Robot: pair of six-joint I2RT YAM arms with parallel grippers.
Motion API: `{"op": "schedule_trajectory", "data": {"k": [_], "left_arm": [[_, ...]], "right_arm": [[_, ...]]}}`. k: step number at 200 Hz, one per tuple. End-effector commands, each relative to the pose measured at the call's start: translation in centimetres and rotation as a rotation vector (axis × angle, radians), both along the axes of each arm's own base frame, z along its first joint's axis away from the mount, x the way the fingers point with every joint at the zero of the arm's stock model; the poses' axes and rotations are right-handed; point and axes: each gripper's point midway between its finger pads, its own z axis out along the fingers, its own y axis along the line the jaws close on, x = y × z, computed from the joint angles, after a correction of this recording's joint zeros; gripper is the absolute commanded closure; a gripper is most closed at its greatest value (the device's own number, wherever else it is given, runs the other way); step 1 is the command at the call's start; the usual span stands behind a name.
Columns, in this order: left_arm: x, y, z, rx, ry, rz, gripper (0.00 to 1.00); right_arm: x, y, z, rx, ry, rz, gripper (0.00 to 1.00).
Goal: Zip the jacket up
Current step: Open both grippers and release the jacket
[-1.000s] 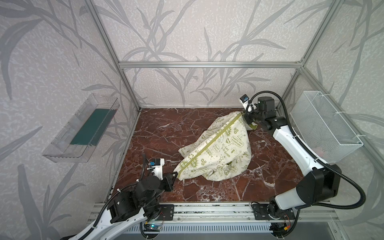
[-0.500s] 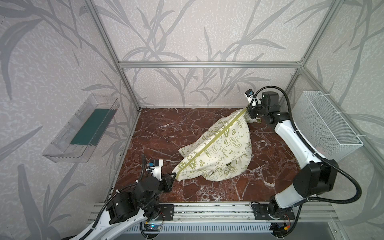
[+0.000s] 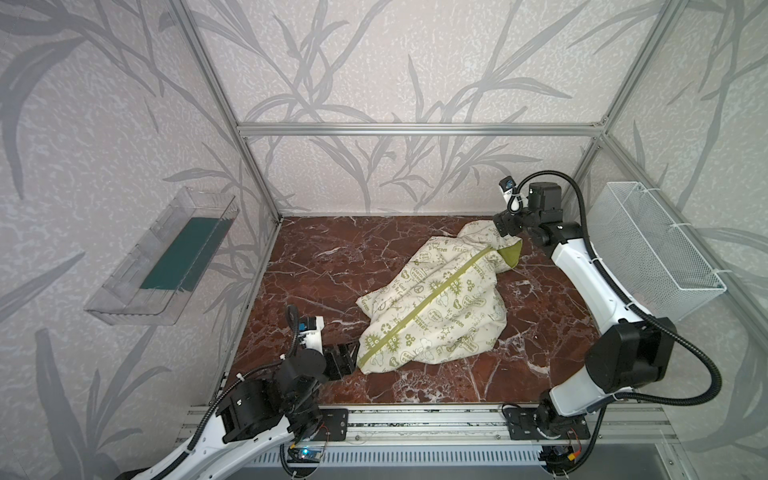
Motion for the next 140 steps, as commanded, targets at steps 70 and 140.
{"op": "schedule_trajectory", "data": {"k": [70, 140], "left_arm": [[3.2, 4.8, 4.8, 0.21, -0.323, 0.208, 0.01], [10.7, 3.4, 8.1, 0.494, -0.417, 0.267, 0.01]], "right_arm": [[-6.6, -1.5, -1.8, 0.233, -0.061, -0.143, 0.01], [-12.9, -1.0, -13.3, 0.274, -0.015, -0.212, 0.01]]}}
